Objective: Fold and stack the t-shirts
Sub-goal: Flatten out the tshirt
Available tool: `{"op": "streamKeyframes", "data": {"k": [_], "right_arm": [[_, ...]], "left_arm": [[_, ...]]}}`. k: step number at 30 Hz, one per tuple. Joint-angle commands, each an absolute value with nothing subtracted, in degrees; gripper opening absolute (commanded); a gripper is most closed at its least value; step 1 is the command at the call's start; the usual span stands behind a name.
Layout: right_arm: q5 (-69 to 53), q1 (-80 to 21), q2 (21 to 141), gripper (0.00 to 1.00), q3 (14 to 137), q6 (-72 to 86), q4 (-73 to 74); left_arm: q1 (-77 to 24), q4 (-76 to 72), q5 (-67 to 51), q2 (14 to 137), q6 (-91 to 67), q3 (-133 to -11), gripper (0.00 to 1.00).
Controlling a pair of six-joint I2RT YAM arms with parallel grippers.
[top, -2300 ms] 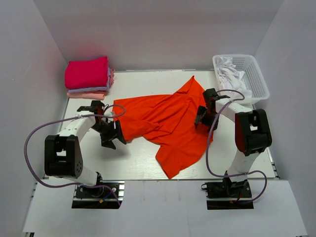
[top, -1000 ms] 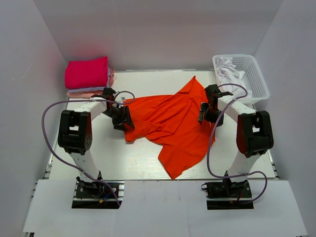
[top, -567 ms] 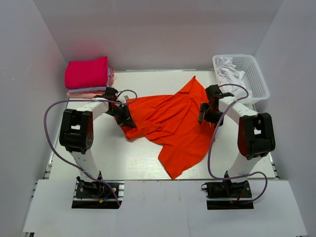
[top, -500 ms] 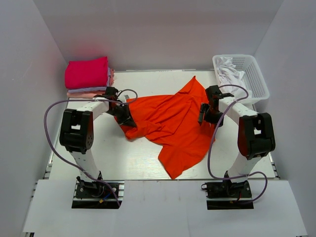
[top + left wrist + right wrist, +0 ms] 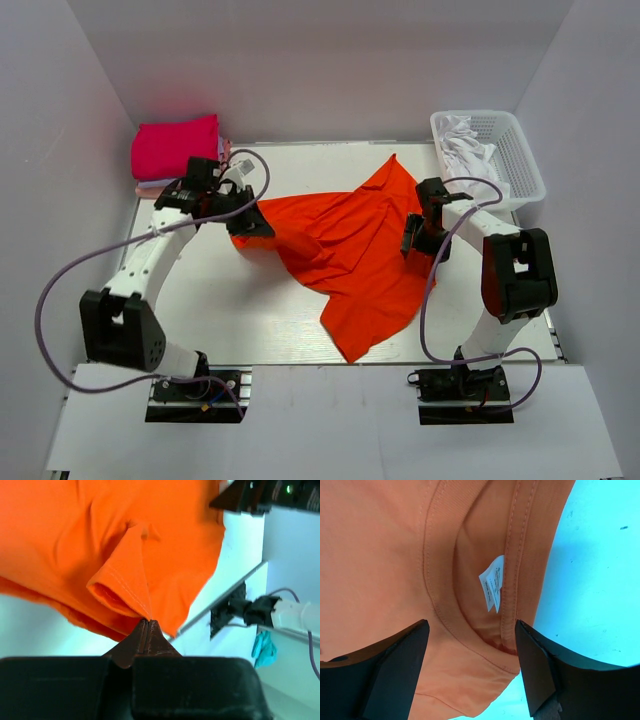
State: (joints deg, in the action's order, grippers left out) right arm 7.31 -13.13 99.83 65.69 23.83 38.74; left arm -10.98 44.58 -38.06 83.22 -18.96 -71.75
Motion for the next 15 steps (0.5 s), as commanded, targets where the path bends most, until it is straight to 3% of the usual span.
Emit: {"op": "streamKeyframes", "data": {"k": [1, 5, 11, 15], "right_arm": [[6.4, -12.8, 99.7, 0.75, 64.4, 24.7, 38.8], [5.7, -12.9, 100.5, 0.73, 64.0, 25.2, 39.6], [5.5, -12.7, 102.0, 0.73, 64.0, 25.7, 41.3], [4.5, -12.7, 102.3, 0.71, 64.2, 25.8, 41.0]], "left_arm": [[-11.5, 54.7, -37.7, 79.3, -19.1, -68.3, 0.0], [-12.0, 55.5, -36.4, 72.9, -22.3, -62.5, 0.0], [-11.0, 63.0, -17.3, 62.5, -26.5, -65.7, 0.0], [-11.0, 62.9, -14.6, 62.0, -29.6, -67.5, 0.0]]}}
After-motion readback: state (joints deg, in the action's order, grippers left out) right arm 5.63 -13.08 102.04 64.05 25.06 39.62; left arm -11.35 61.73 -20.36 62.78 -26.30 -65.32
